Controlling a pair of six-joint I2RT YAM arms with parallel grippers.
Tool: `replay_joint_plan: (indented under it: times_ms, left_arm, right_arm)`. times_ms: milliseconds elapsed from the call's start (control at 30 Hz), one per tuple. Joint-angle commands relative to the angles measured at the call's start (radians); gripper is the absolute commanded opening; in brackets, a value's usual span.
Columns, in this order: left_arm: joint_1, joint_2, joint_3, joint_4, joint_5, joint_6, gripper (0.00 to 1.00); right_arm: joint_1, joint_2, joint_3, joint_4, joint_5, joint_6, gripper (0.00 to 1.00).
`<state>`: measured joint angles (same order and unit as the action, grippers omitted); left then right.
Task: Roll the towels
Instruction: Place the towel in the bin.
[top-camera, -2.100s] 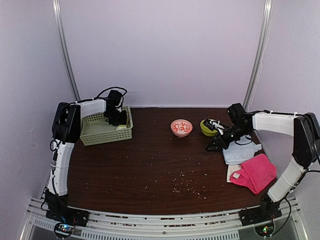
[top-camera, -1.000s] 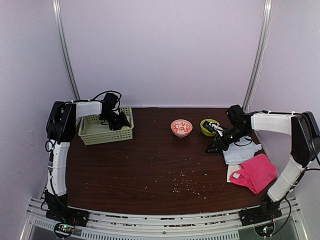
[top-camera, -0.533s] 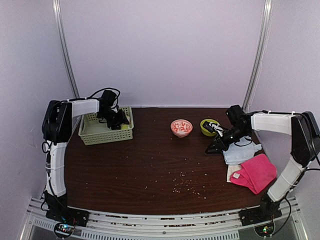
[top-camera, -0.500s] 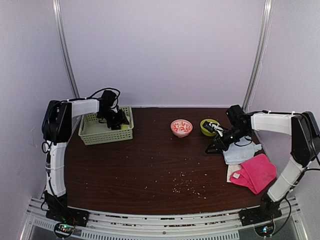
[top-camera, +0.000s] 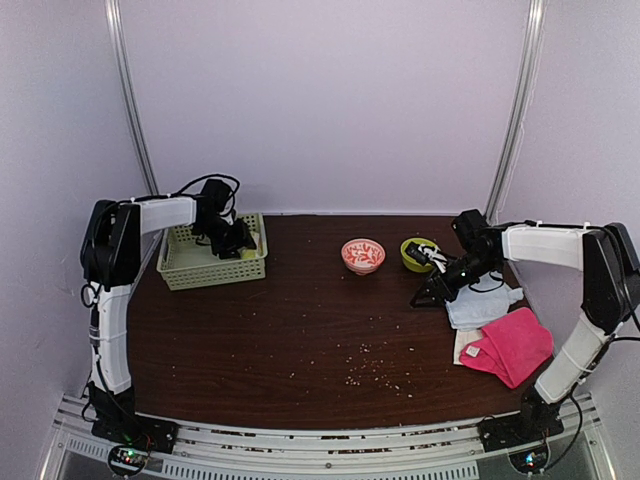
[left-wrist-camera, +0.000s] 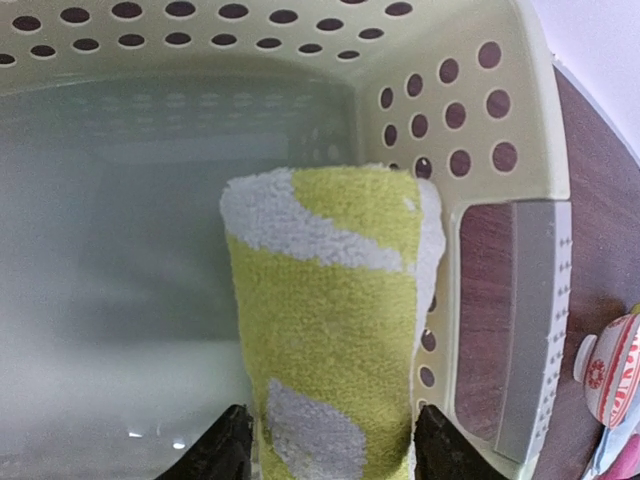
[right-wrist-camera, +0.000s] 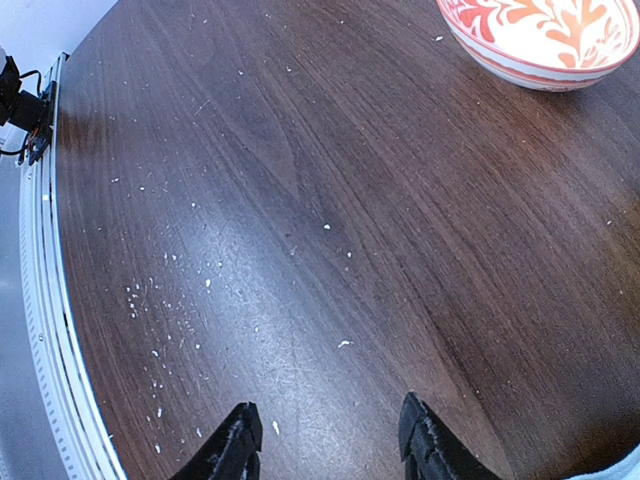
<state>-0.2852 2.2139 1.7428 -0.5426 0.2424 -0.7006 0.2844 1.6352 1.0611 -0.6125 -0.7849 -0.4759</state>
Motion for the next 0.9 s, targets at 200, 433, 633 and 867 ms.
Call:
replay_joint_plan:
  times_ms: [200, 433, 633, 867]
  left_arm:
    - [-0.004, -0.14, -0.033, -0.007, -0.059, 0.06, 0.57]
    - [-0.037, -0.219, -0.075, 0.004, -0.095, 0.078, 0.57]
    - [-0.175, -0.33, -0.105, 0.038, -0.167, 0.162, 0.54]
    - [-0.437, -0.505, -0.216, 0.05, -0.398, 0.372, 0.53]
  right_arm:
    - [-0.002, 0.012, 0.028, -0.013, -0.01, -0.016, 0.48]
    - [-0.003, 0.006, 0.026, -0.011, -0.006, -0.015, 0.48]
    - [-0.005, -0.017, 0.083, -0.015, 0.11, 0.026, 0.47]
    - [-0.093, -0.083, 0.174, -0.08, 0.488, 0.053, 0.49]
